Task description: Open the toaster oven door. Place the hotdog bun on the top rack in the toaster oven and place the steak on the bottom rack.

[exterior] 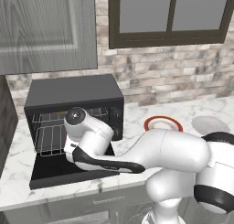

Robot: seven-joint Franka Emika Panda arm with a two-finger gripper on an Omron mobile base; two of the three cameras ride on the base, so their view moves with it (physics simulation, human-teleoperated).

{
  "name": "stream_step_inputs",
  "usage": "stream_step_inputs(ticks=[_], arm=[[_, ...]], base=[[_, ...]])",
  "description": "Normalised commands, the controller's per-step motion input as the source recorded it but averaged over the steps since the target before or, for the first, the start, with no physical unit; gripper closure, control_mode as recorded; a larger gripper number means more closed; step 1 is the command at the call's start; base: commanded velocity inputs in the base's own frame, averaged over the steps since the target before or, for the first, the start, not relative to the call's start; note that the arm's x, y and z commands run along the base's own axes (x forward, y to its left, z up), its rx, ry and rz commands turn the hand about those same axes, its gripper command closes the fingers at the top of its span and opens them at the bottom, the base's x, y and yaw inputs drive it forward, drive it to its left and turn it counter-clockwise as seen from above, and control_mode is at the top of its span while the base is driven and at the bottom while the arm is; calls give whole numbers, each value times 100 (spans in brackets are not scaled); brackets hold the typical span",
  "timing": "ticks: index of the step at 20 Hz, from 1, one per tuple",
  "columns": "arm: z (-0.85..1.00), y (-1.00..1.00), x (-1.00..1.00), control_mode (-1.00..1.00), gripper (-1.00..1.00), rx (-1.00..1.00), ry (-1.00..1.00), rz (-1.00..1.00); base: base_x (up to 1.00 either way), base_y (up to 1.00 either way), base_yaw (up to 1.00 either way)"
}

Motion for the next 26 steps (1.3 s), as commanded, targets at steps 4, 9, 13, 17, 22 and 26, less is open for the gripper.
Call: stream_step_inputs(ticks=[4, 9, 13, 17, 22, 26], arm=[[5, 0, -91, -100, -100, 10, 9, -34], [0, 7, -47, -100, -100, 10, 14, -53], [1, 17, 6, -100, -100, 7, 15, -58], [0, 18, 22, -100, -100, 7, 22, -56], [-9, 7, 24, -100, -100, 7, 16, -46], [-29, 0, 13, -100, -100, 4, 0, -33]], base=[[0, 0, 0], [0, 0, 0], [0, 0, 0], [0, 0, 0], [0, 0, 0], [0, 0, 0]])
